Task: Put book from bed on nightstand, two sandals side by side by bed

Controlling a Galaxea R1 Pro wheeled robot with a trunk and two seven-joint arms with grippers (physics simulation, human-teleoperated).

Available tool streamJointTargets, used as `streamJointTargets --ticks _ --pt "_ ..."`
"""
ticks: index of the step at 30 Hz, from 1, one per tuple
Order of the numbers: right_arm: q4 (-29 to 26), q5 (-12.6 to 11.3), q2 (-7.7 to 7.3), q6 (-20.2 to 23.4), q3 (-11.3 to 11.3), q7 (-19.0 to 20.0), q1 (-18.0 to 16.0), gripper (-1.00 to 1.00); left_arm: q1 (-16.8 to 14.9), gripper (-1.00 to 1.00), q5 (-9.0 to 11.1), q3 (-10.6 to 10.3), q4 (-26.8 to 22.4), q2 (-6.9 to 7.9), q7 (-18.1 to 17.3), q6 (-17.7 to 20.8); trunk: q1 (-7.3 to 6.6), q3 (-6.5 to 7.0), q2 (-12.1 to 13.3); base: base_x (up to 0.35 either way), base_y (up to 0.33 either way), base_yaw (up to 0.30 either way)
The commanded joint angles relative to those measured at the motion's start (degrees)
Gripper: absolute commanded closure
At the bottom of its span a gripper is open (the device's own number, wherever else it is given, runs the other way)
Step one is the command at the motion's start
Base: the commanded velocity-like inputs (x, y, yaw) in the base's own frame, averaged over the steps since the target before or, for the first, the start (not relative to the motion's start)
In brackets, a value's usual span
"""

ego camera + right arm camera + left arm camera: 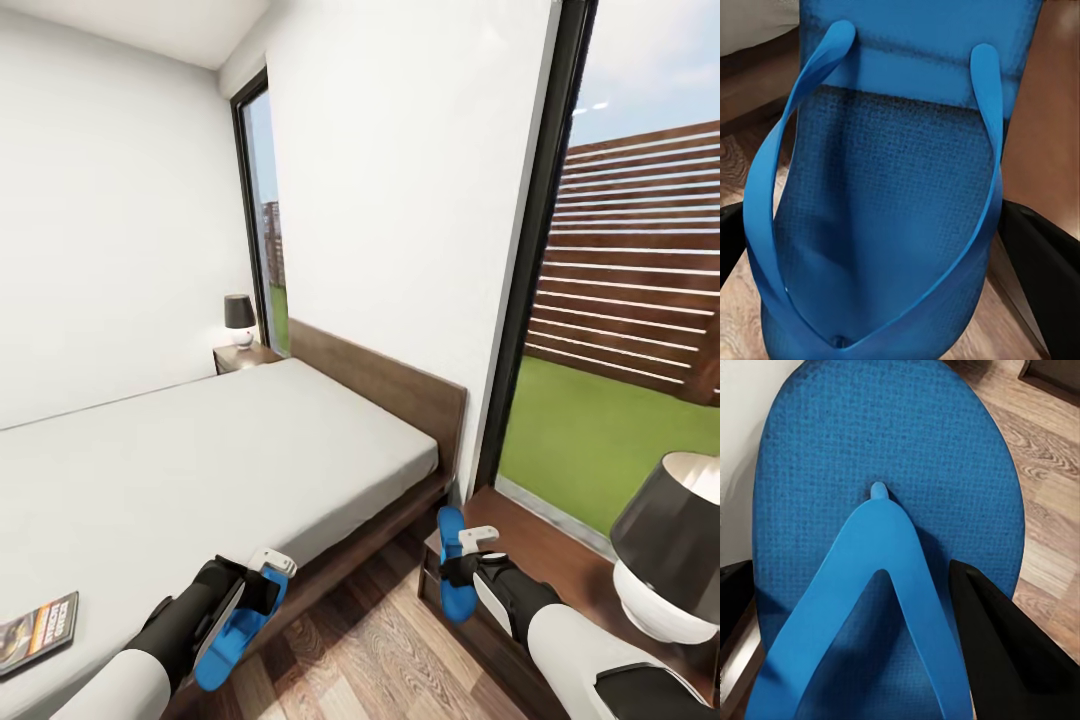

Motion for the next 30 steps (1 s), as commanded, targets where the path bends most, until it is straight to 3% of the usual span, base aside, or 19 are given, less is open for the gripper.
streamJointTargets --ticks 1,30 --pt "-0.1 -0.1 -0.02 0.3 0.3 0.0 0.0 1.0 0.0 1.0 -0.7 -0.2 -0.1 0.05 -0.5 0.2 -0.22 0.11 0.4 0.0 0.0 0.0" --pt "-0.1 -0.1 -0.02 0.3 0.3 0.0 0.2 1.0 0.0 1.0 -0.7 -0.2 0.0 0.05 -0.5 0.2 -6.59 5.32 12.0 0.0 0.0 0.0"
